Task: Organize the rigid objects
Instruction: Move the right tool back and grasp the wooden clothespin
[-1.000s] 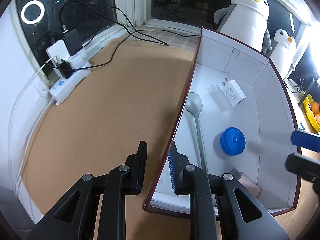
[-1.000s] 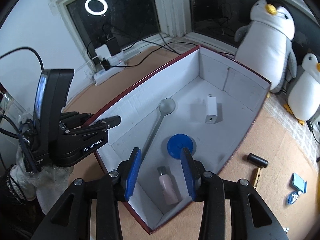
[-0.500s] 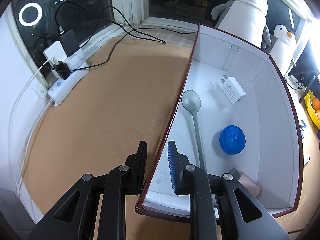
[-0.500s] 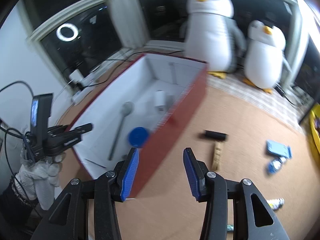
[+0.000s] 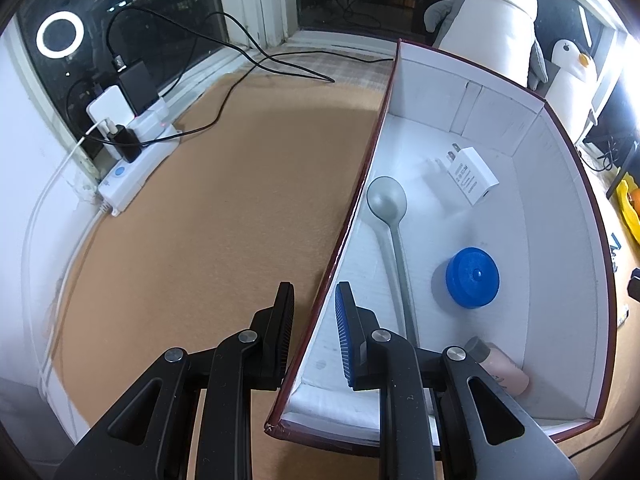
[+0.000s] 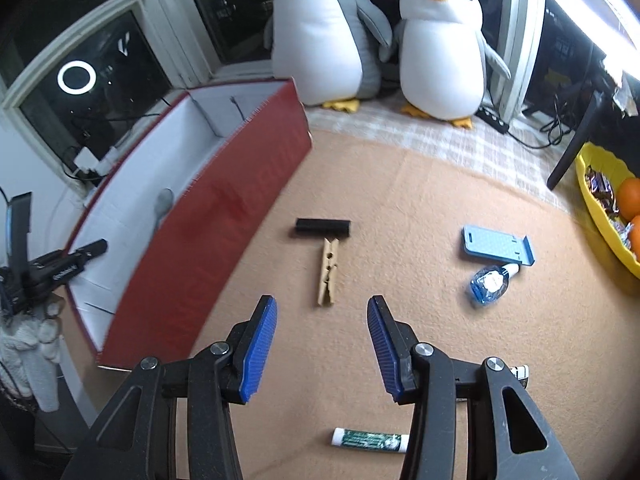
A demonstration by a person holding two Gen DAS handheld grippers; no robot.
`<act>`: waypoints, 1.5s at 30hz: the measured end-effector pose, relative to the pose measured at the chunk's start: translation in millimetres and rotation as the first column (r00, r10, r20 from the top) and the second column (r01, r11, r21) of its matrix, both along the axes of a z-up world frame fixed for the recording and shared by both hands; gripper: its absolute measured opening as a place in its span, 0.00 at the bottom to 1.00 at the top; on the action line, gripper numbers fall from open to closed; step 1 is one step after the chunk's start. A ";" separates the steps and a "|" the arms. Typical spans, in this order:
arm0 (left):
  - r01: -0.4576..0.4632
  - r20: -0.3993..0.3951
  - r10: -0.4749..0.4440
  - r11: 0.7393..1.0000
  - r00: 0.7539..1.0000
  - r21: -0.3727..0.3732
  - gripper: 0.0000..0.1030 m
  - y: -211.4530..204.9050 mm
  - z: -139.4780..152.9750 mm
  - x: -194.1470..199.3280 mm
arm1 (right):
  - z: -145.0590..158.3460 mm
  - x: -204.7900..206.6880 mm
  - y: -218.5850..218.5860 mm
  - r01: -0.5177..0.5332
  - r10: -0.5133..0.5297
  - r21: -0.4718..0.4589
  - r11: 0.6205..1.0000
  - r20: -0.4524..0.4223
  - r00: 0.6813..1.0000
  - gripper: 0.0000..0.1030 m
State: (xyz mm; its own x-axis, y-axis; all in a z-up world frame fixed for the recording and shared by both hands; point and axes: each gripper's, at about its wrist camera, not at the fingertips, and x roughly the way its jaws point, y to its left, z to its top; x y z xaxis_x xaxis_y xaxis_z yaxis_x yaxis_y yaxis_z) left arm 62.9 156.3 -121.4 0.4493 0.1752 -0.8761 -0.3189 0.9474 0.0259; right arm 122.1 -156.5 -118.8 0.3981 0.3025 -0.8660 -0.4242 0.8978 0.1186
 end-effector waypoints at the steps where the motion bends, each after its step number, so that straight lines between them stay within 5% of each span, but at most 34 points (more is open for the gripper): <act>1: 0.001 -0.003 -0.001 1.000 1.000 0.003 0.18 -0.4 -0.3 0.5 | -3.4 2.0 0.1 0.000 0.000 -0.003 1.000 -0.005 1.000 0.42; 28: -0.010 -0.048 0.013 0.999 0.999 0.047 0.18 -3.1 -8.7 11.5 | -51.7 53.3 50.3 -0.080 0.074 -0.080 0.994 -0.079 0.994 0.42; 39: -0.011 -0.047 0.013 0.999 0.999 0.045 0.18 -2.8 -8.8 11.5 | -67.3 57.8 51.1 -0.077 0.063 -0.144 0.986 -0.099 0.993 0.13; 45: -0.012 -0.042 0.013 0.999 0.999 0.039 0.18 -3.1 -9.3 12.2 | -69.7 58.4 48.5 -0.062 0.050 -0.143 0.988 -0.087 0.995 0.11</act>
State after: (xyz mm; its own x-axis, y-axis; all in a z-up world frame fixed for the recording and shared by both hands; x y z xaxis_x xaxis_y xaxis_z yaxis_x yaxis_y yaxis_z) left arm 75.1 153.3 -130.7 0.4096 0.2150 -0.8866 -0.3287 0.9413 0.0764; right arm 180.5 -108.0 -188.5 0.3095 0.1908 -0.9316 -0.4681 0.8833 0.0254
